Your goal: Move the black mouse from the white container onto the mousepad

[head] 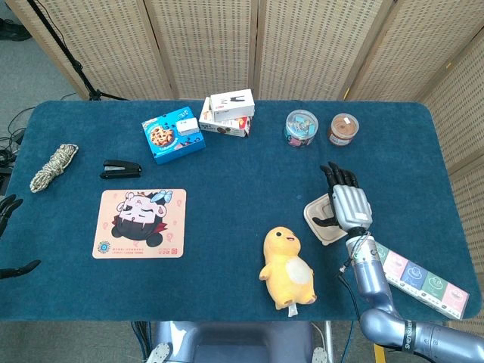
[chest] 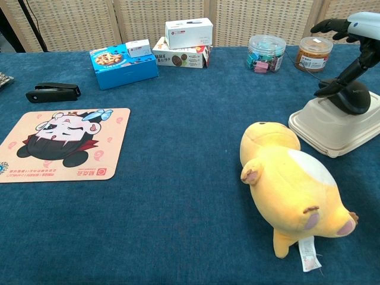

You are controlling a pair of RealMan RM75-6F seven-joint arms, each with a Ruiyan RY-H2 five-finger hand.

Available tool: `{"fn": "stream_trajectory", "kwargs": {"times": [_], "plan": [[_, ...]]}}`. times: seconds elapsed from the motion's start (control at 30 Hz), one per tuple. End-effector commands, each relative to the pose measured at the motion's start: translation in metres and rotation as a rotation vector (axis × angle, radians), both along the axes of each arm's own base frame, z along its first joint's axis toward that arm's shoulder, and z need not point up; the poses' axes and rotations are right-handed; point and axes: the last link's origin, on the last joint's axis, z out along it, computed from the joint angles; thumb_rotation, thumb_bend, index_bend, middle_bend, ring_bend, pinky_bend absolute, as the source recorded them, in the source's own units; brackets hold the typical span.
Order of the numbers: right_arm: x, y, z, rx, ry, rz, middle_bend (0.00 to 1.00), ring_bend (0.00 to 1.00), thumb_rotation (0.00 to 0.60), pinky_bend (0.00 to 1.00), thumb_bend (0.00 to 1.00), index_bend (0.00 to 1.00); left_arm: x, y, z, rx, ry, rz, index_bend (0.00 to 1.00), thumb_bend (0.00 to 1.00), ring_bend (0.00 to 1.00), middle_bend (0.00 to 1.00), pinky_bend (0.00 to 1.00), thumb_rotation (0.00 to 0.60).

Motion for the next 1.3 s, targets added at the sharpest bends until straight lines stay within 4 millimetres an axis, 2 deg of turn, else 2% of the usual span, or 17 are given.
{"fn": "stream_trajectory", "kwargs": {"times": [0.03, 0.7, 0.83, 0.93, 1.1, 1.3], "plan": [[-0.005, -0.003, 0.000, 0.004, 0.001, -0.019, 0.00, 0.00, 0.600, 0.00, 0.00, 0.00, 0.001, 0.000, -0.001, -0.003, 0.002, 0.000, 0.00, 0.00, 0.00, 0.00, 0.00, 0.600], [-0.027, -0.017, -0.015, 0.005, -0.046, -0.105, 0.00, 0.00, 0.600, 0.00, 0.00, 0.00, -0.001, 0.003, -0.002, -0.003, 0.005, 0.017, 0.00, 0.00, 0.00, 0.00, 0.00, 0.600], [-0.032, -0.020, -0.015, -0.012, -0.044, -0.114, 0.00, 0.00, 0.600, 0.07, 0.00, 0.01, -0.002, 0.003, -0.003, -0.004, 0.005, 0.021, 0.00, 0.00, 0.00, 0.00, 0.00, 0.600], [-0.035, -0.021, -0.016, -0.026, -0.043, -0.123, 0.02, 0.00, 0.600, 0.14, 0.00, 0.08, -0.002, 0.003, -0.003, -0.005, 0.007, 0.023, 0.00, 0.00, 0.00, 0.00, 0.00, 0.600], [-0.040, -0.022, -0.020, -0.011, -0.046, -0.141, 0.05, 0.00, 0.600, 0.17, 0.00, 0.13, -0.002, 0.003, -0.004, -0.007, 0.009, 0.025, 0.00, 0.00, 0.00, 0.00, 0.00, 0.600], [-0.042, -0.024, -0.023, -0.015, -0.035, -0.142, 0.14, 0.07, 0.600, 0.28, 0.00, 0.20, -0.002, 0.003, -0.004, -0.007, 0.006, 0.027, 0.00, 0.00, 0.00, 0.00, 0.00, 0.600]]}}
